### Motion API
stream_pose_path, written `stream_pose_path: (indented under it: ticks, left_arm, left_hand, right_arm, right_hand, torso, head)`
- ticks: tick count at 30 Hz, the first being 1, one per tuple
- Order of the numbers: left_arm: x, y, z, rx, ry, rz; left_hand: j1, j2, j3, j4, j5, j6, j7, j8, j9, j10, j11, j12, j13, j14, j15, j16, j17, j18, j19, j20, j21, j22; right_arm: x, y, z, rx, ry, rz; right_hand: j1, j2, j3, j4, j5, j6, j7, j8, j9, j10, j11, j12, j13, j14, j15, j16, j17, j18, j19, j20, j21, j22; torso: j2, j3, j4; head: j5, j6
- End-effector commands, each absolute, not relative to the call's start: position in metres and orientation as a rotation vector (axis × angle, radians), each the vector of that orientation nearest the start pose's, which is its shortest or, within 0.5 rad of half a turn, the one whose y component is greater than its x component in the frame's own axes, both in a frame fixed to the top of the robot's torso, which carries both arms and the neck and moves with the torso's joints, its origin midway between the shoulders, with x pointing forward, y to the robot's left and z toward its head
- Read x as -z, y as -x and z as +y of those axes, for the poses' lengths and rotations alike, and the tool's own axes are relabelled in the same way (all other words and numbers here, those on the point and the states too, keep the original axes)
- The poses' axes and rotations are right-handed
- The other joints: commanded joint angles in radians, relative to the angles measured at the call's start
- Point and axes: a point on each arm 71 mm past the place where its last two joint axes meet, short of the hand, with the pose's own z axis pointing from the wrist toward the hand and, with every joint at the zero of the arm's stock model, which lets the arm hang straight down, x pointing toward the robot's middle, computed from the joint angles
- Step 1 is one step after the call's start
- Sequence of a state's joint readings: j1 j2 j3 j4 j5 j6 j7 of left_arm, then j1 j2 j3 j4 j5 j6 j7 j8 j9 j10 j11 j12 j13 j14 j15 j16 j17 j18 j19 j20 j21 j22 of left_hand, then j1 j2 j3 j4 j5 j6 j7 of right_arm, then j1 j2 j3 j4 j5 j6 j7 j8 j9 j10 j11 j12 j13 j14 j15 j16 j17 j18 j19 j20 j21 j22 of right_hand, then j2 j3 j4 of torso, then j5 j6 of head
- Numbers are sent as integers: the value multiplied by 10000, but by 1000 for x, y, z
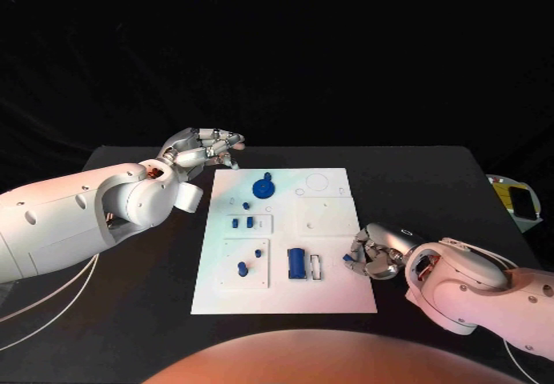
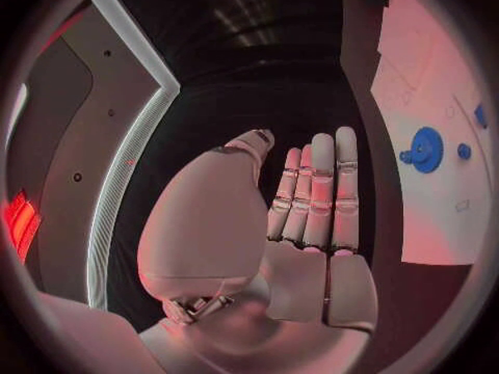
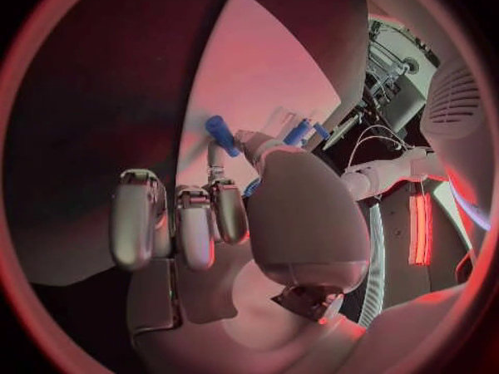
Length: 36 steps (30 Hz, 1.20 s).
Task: Assemble the parts on the task board
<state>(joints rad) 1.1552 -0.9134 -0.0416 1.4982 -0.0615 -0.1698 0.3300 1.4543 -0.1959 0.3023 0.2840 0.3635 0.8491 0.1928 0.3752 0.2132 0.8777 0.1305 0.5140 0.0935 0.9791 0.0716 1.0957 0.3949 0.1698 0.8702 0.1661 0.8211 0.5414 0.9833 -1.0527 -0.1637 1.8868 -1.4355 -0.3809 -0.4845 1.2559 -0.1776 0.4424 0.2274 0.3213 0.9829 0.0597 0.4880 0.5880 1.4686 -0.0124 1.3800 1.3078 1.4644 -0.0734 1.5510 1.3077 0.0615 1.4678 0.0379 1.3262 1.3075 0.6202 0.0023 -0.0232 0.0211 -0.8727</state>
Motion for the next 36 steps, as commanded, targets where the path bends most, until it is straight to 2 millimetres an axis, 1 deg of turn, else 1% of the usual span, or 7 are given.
stream_pose_path:
  ticks: [1,9,15,22,30,32,36]
  left_arm:
    - [203,-480,242,15425,11156,15509]
    - [203,-480,241,15443,11150,15519]
    - [203,-480,239,15499,11118,15498]
    - [203,-480,239,15518,11102,15477]
    - [203,-480,238,15554,11091,15493]
    - [203,-480,238,15551,11092,15492]
    - [203,-480,238,15559,11090,15498]
  left_hand:
    - [103,20,56,-3,38,-58,32,-23,-19,-24,78,-21,-19,-93,-4,16,-10,125,45,47,-43,-12]
    - [104,16,54,-1,37,-86,45,-39,-28,-34,86,-26,-24,-93,-1,19,-10,124,48,49,-45,-13]
    - [120,40,66,-1,40,-87,45,-39,-31,-40,92,-30,-30,-96,7,23,-10,123,52,51,-49,-14]
    - [129,48,72,-5,41,-72,40,-30,-28,-37,90,-28,-30,-97,7,25,-10,123,53,52,-50,-15]
    - [129,48,72,-5,41,-72,40,-30,-28,-37,90,-28,-30,-97,7,25,-10,123,53,52,-50,-15]
    - [129,48,72,-5,41,-72,40,-30,-28,-37,90,-28,-30,-97,7,25,-10,123,53,52,-50,-15]
    - [129,48,72,-5,41,-72,40,-30,-28,-37,90,-28,-30,-97,7,25,-10,123,53,52,-50,-15]
  right_arm:
    - [281,-346,-211,-5195,-2494,20592]
    - [274,-346,-191,-6047,-3004,20400]
    - [278,-347,-177,-6418,-3220,20703]
    - [285,-347,-170,-6512,-3348,21069]
    - [290,-346,-165,-6409,-3228,21475]
    - [291,-346,-164,-6418,-3185,21533]
    - [291,-346,-161,-6482,-3128,21587]
  right_hand:
    - [-149,49,1657,-1556,45,-95,-7,32,127,98,-36,-53,1157,923,-35,-35,1929,-142,220,-52,22,2002]
    - [-182,53,1679,-1567,61,-103,-9,37,142,100,-37,-49,1161,923,-35,-36,1926,-139,215,-51,5,1998]
    - [-287,8,1682,-1594,22,-107,-14,58,181,106,-38,-40,1169,924,-36,-34,1932,-135,210,-51,-14,1993]
    - [-414,20,1690,-1570,-3,-99,-21,69,209,114,-43,-29,1178,924,-39,-35,1929,-131,205,-52,-33,1988]
    - [-931,8,1633,-1385,-163,-30,-50,77,266,124,-65,-27,1183,925,-55,-36,1931,-126,202,-62,-57,1980]
    - [-1164,-30,1506,-1279,-41,6,-54,73,281,133,-68,-18,1190,925,-59,-36,1931,-127,203,-68,-59,1980]
    - [-1335,-32,1374,-1188,-184,58,-70,73,297,142,-79,-7,1200,926,-67,-35,1935,-127,206,-74,-57,1981]
  torso:
    - [14,4,13]
    - [11,0,-2]
    - [4,-5,-3]
    - [2,0,-2]
    - [10,13,-4]
    - [7,20,-7]
    - [4,17,-14]
  head:
    - [6,1]
    - [17,1]
    - [-12,1]
    - [12,1]
    - [27,1]
    - [37,1]
    - [44,1]
